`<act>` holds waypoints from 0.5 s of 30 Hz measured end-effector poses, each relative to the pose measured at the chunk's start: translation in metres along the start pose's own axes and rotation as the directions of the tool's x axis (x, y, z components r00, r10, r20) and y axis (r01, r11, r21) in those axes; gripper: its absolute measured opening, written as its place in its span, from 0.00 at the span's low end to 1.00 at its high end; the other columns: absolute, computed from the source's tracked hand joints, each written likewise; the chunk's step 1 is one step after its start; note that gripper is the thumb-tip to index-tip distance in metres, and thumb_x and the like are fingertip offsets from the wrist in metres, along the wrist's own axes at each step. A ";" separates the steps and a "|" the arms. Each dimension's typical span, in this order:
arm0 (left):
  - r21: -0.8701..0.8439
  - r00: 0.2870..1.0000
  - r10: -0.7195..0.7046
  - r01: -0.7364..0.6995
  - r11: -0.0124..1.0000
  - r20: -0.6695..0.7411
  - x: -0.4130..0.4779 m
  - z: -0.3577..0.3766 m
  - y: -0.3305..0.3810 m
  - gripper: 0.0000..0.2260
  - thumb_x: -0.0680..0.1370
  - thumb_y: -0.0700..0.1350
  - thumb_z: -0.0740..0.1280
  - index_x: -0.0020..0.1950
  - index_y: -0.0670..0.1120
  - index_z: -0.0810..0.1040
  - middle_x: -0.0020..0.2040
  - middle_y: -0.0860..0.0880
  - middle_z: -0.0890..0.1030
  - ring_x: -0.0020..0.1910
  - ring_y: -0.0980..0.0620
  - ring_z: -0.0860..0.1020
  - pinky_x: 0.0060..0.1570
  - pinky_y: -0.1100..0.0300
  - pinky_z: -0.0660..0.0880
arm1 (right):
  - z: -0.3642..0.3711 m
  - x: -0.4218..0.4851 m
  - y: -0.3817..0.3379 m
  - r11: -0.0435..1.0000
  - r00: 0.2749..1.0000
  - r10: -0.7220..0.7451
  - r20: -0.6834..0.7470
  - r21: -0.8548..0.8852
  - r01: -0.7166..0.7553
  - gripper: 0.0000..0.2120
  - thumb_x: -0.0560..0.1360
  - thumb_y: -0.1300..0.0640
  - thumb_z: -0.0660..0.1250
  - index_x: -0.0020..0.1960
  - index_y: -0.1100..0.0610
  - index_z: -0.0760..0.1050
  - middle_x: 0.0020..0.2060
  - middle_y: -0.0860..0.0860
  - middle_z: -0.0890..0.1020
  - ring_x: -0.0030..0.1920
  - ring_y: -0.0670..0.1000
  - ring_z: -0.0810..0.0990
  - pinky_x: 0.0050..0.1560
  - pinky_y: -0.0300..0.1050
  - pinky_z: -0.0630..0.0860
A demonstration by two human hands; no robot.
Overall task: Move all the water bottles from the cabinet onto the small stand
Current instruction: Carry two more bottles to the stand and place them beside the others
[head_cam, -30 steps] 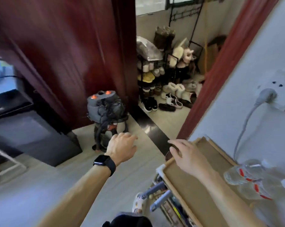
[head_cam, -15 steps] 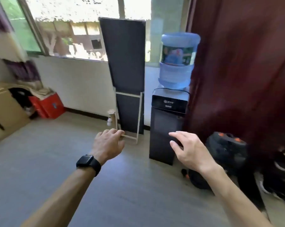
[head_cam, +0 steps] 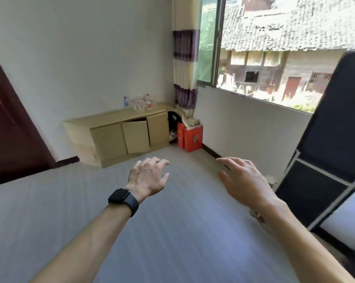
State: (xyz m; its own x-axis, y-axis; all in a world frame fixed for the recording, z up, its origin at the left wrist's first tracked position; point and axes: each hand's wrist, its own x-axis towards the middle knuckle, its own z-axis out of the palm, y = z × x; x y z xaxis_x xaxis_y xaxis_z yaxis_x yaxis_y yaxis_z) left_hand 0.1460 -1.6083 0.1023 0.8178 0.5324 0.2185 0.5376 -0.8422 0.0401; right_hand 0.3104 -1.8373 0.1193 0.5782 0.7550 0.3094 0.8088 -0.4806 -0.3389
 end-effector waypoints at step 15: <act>0.059 0.981 -0.158 0.165 0.985 -0.112 0.227 0.024 -0.148 0.18 0.79 0.57 0.60 0.68 0.58 0.73 0.66 0.55 0.76 0.64 0.51 0.73 0.61 0.54 0.68 | 0.098 0.317 -0.017 0.982 0.983 -0.181 0.018 0.062 0.180 0.19 0.80 0.40 0.57 0.71 0.39 0.67 0.70 0.40 0.71 0.71 0.49 0.64 0.67 0.50 0.69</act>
State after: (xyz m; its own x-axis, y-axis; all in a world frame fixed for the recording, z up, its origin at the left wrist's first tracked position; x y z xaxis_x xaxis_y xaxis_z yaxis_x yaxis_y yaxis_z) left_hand 0.2569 -1.3613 0.1229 0.6947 0.6456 0.3172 0.6763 -0.7364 0.0176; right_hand 0.4689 -1.5461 0.1363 0.4199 0.8377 0.3493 0.8914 -0.3084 -0.3320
